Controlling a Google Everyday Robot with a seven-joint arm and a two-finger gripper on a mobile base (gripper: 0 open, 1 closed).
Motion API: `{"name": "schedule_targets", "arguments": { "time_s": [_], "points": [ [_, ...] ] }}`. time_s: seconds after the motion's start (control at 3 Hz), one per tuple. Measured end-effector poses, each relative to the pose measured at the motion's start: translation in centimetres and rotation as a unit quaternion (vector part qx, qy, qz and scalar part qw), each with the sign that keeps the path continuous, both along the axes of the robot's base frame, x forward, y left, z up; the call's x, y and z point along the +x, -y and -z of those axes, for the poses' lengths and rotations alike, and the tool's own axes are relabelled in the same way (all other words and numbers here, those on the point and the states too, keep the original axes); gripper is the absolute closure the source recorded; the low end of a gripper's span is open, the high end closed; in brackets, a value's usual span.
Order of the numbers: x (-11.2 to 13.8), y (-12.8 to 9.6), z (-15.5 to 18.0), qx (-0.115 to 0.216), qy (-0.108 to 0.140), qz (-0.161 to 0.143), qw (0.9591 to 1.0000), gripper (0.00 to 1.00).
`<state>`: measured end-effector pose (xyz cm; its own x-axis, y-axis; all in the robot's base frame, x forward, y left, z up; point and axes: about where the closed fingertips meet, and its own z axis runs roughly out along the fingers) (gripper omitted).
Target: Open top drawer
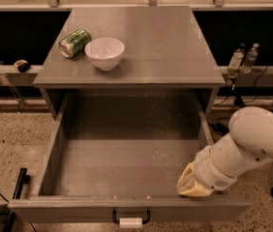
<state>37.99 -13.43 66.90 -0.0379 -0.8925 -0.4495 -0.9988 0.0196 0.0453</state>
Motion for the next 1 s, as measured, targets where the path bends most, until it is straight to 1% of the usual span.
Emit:
{"name": "schedule_targets", "arguments": {
  "time_s": [0.33,0.67,1.0],
  "points": [
    [-1.7,-0.2,-1.4,0.028,0.003,-0.002,0.9996,1.00],
    [-1.7,0.9,-6.8,0.044,0.078,-0.008,0.9960,0.98],
    [-1.5,2.1,-11.2,0.047,0.138,-0.012,0.9892,0.76]
  ]
}}
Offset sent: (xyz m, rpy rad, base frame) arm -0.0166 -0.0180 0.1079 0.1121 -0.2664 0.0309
